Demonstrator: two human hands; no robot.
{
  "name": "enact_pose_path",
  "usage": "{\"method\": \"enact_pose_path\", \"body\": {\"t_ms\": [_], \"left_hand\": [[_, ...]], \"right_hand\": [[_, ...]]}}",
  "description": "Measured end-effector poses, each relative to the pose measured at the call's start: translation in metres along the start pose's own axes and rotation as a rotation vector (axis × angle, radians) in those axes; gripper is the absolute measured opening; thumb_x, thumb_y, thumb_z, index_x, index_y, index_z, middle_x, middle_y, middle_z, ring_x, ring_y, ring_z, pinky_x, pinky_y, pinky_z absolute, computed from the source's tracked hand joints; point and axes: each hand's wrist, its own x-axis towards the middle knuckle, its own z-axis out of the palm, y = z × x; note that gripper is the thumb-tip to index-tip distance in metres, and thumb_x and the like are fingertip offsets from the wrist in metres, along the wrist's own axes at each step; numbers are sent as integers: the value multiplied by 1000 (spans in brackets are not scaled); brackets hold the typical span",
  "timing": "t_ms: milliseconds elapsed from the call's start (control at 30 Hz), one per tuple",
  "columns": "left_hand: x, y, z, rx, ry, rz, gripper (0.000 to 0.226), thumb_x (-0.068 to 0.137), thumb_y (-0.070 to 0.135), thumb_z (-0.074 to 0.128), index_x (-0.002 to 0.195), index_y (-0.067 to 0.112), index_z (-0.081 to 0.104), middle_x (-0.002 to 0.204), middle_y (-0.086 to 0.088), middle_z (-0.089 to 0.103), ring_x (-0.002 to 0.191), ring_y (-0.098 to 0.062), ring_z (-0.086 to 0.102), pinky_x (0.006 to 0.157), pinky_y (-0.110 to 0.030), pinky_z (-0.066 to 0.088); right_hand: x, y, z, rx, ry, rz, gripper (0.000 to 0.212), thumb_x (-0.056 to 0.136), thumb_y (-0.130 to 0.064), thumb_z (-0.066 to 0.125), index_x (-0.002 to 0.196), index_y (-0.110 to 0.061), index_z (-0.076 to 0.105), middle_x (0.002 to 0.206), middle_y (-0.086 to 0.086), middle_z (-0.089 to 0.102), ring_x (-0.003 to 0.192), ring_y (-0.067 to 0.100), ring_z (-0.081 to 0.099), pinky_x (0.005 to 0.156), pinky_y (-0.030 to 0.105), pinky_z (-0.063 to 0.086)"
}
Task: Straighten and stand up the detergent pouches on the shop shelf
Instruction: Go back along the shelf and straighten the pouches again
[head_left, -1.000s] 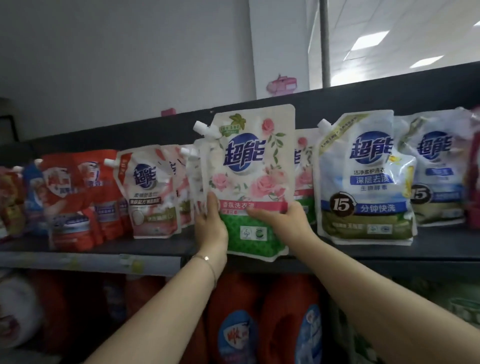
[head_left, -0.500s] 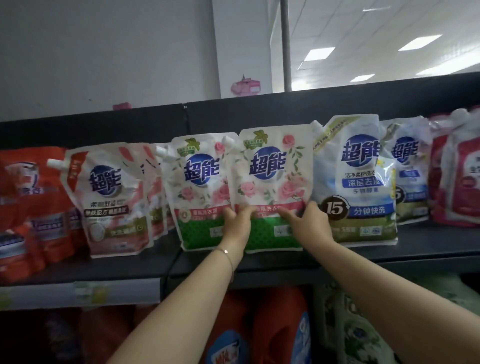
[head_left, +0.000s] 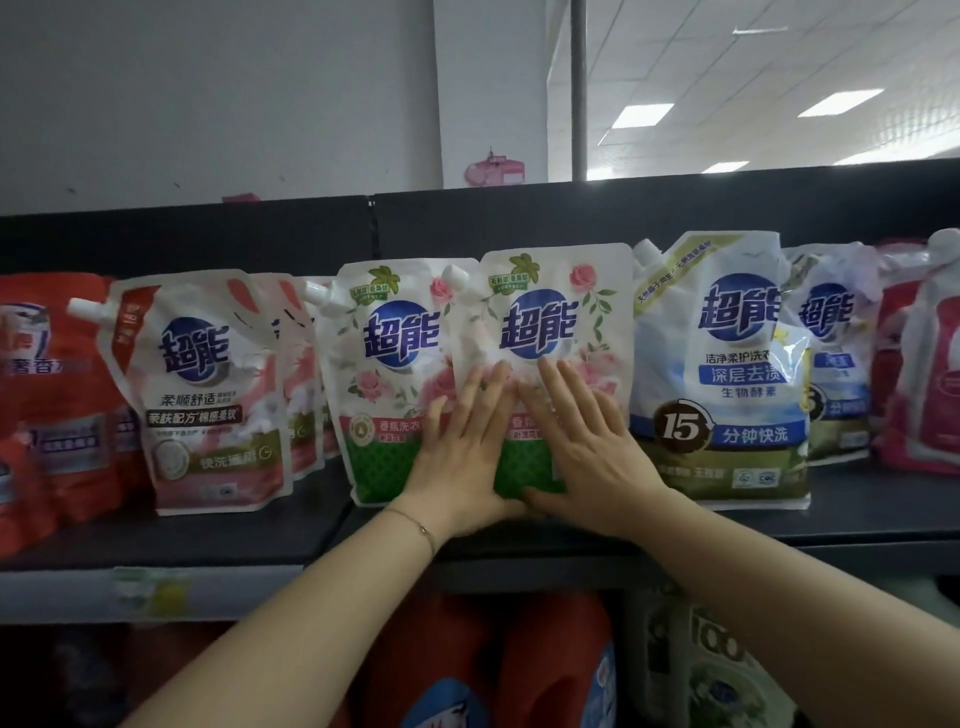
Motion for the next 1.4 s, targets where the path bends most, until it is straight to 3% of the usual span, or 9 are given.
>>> {"method": "enact_pose_path", "body": {"t_ms": [200, 333, 467, 733, 900, 1067, 1167, 1267, 1400], "left_hand": [[11, -16, 22, 201, 14, 105, 119, 69, 91, 20, 155, 12, 3, 163, -10, -3, 150, -27, -2, 115, -52, -14], [21, -15, 38, 260, 18, 90, 123, 67, 92, 21, 154, 10, -7, 161, -12, -16, 148, -28, -14, 115, -57, -9], [32, -11, 46, 241, -15, 69, 125, 67, 92, 29, 153, 12, -13, 159, -12, -20, 148, -28, -16, 114, -59, 2], [38, -11, 40, 235, -70, 89, 117, 74, 87, 24, 137, 17, -45, 140, -6, -54, 131, -23, -48, 107, -55, -25], [39, -13, 20, 69, -233, 137, 117, 75, 85, 36, 140, 24, -41, 142, 1, -52, 131, -17, -48, 107, -50, -24], [16, -50, -2, 162, -164, 213, 109, 83, 79, 34, 140, 24, -42, 149, 0, -43, 138, -17, -39, 112, -38, -22], [-8, -70, -3, 232, -115, 108, 111, 84, 78, 34, 137, 20, -45, 143, -3, -52, 132, -22, -48, 109, -46, -28], [-25, -87, -4, 84, -62, -97, 120, 75, 85, 38, 139, 23, -42, 143, 0, -52, 133, -20, -46, 107, -46, -32], [-40, -111, -2, 6, -139, -208, 130, 67, 85, 51, 139, 28, -41, 145, 2, -50, 136, -20, -42, 114, -52, -19]], "right_hand": [[14, 4, 20, 103, -39, 152, 82, 97, -62, 21, 144, -24, -35, 145, 0, -50, 135, 16, -44, 103, 33, -30], [23, 12, 41, 85, -31, 177, 78, 88, -70, -1, 142, -28, -39, 150, 2, -45, 139, 20, -39, 109, 40, -22], [26, 19, 51, 146, -16, 246, 77, 84, -70, 1, 137, -36, -44, 148, -2, -47, 139, 19, -39, 112, 42, -16], [25, 13, 48, 88, -45, 280, 75, 85, -67, -3, 137, -32, -45, 146, 2, -49, 140, 25, -37, 108, 39, -21], [23, 2, 29, 14, -151, 308, 80, 98, -58, 18, 145, -21, -35, 147, 12, -47, 140, 33, -34, 112, 45, -17], [21, -17, 4, 4, -134, 177, 88, 97, -44, 43, 153, -14, -18, 150, 10, -43, 139, 33, -36, 113, 49, -14], [32, -33, -1, -8, -130, 42, 90, 94, -42, 47, 153, -17, -16, 148, 7, -42, 140, 29, -35, 115, 46, -15], [52, -53, 2, -8, -127, -41, 96, 95, -50, 46, 150, -15, -24, 149, 7, -42, 137, 25, -38, 111, 40, -19], [81, -74, 14, -36, -126, -99, 112, 91, -49, 56, 144, -11, -35, 148, 11, -44, 137, 28, -40, 114, 42, -17]]}}
